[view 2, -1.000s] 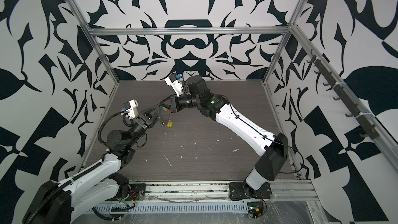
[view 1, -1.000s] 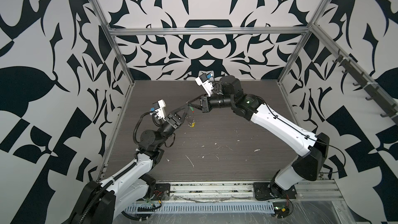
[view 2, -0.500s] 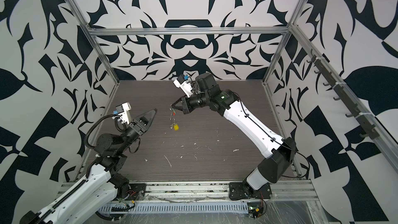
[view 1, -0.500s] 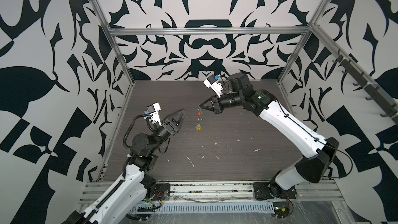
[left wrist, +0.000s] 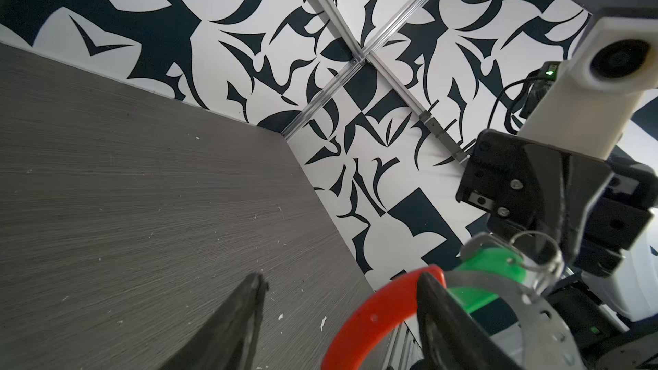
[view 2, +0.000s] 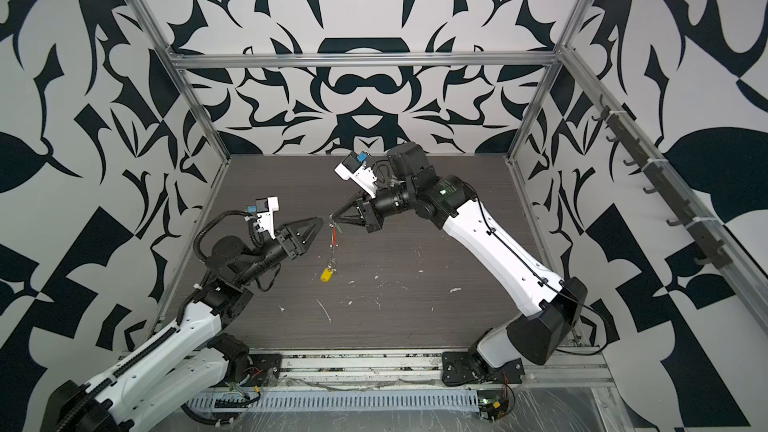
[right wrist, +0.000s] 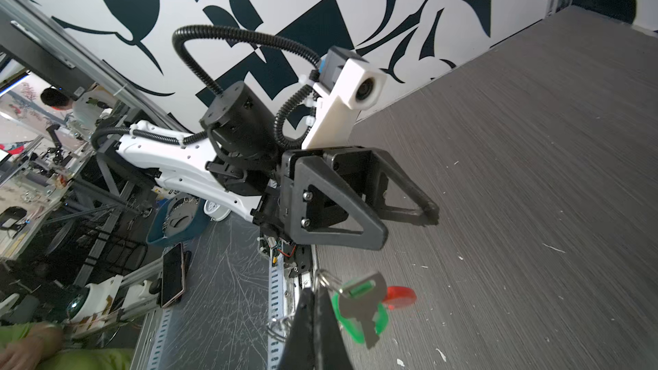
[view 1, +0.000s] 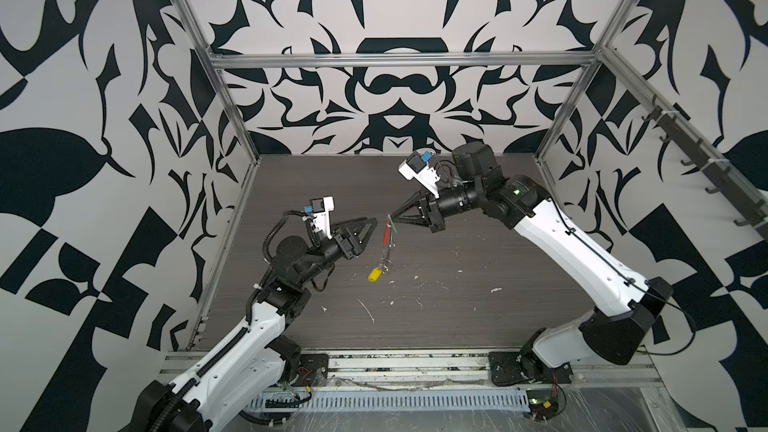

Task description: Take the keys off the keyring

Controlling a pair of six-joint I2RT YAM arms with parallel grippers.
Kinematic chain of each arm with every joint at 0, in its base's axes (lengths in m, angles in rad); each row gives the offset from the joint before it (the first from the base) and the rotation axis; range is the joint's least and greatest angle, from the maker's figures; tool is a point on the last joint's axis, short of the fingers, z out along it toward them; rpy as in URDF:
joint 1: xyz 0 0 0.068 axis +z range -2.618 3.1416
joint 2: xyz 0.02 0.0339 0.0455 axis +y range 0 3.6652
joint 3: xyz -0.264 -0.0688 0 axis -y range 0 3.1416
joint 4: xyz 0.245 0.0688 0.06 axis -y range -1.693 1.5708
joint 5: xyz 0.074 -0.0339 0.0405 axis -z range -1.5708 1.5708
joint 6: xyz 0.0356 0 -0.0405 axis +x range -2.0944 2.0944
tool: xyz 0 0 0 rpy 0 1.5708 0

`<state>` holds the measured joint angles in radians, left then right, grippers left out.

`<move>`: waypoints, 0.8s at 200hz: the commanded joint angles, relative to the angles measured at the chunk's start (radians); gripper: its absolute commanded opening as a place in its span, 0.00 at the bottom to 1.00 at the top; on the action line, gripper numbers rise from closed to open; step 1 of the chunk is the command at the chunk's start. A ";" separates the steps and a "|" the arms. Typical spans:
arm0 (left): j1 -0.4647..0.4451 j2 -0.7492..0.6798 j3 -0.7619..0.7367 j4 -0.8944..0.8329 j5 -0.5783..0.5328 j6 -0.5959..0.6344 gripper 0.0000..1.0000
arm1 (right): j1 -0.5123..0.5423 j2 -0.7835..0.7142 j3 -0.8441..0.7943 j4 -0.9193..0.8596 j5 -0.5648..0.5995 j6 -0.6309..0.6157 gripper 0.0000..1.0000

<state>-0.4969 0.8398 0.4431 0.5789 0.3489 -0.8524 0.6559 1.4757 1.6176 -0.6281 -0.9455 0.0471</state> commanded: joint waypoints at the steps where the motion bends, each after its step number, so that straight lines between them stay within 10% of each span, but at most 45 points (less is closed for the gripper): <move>1: 0.001 0.002 0.031 0.035 0.028 0.030 0.71 | -0.002 -0.030 -0.014 0.046 -0.080 -0.021 0.00; 160: 0.001 0.293 0.127 0.257 0.255 -0.035 0.67 | 0.001 -0.096 -0.147 0.263 -0.151 0.126 0.00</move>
<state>-0.4969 1.1091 0.5377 0.7258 0.4870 -0.8455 0.6559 1.4158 1.4776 -0.4332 -1.0813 0.1566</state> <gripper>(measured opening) 0.687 0.054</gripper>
